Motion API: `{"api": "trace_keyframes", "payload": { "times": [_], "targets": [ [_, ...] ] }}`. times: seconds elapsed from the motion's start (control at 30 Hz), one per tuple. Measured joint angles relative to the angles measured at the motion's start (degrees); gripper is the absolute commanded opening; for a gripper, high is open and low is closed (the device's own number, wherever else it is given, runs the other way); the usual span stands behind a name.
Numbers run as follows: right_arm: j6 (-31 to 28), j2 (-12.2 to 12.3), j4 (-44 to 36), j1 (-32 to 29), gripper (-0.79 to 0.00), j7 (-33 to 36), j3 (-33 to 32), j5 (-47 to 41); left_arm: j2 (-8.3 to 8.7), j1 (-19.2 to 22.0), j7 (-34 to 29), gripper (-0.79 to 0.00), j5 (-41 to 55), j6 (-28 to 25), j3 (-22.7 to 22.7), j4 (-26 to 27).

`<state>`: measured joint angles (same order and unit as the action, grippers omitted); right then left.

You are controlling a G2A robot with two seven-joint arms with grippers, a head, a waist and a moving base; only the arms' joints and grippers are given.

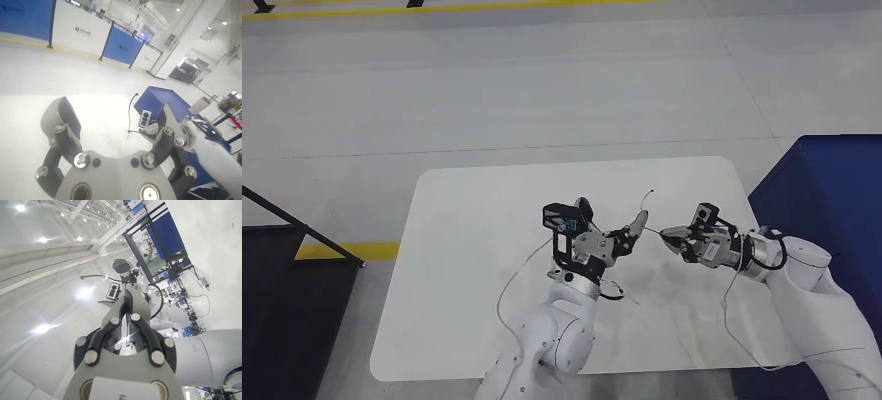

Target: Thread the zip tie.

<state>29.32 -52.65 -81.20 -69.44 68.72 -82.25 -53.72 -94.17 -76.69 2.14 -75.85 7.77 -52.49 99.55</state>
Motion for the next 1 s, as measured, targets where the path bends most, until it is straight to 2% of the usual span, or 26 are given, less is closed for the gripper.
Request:
{"api": "trace_keyframes", "payload": {
  "times": [0.07,0.13,0.43,0.47,0.53,0.57,0.63,0.73,0.83,1.0],
  "targets": [
    [0.52,0.10,-0.30,-0.23,-0.785,0.12,-0.45,-0.58,0.50,-0.56,7.51,0.000,-7.48,0.32,-0.11,-4.22],
    [0.17,0.13,-0.37,-0.41,-0.785,-0.31,-0.80,-0.96,0.62,-0.49,11.52,0.000,-12.42,1.53,-0.20,-6.78],
    [0.10,0.12,-0.36,-0.41,-0.785,-0.35,-0.80,-0.97,0.84,-0.18,11.13,0.000,-12.86,1.96,0.17,-7.44],
    [0.10,0.12,-0.36,-0.41,-0.785,-0.35,-0.80,-0.97,0.99,-0.07,11.37,-0.018,-15.04,2.06,0.72,-8.35],
    [-0.04,0.08,-0.54,-0.59,-0.785,-0.70,-0.73,-1.11,1.16,-0.11,11.85,-0.394,-21.52,1.86,2.02,-9.92],
    [-0.22,0.03,-0.86,-0.85,-0.785,-1.30,-0.66,-1.39,1.19,-0.15,11.88,-0.425,-23.37,1.35,2.43,-10.43],
    [-0.47,-0.03,-1.57,-1.39,-0.785,-2.32,-0.63,-1.90,1.25,0.11,11.89,-0.459,-25.60,0.83,2.73,-11.35],
    [-0.56,-0.01,-2.33,-2.12,-0.785,-2.78,-0.70,-2.20,1.14,0.50,12.36,-0.459,-26.74,1.85,3.39,-12.44],
    [-0.49,0.02,-2.78,-2.58,-0.785,-2.90,-0.50,-2.11,0.76,0.67,12.66,-0.508,-25.31,4.42,3.56,-12.43],
    [-0.53,0.05,-3.20,-2.81,-0.785,-2.85,-0.22,-2.04,0.32,1.70,12.35,-0.474,-24.49,5.72,4.37,-13.86]
  ]
}}
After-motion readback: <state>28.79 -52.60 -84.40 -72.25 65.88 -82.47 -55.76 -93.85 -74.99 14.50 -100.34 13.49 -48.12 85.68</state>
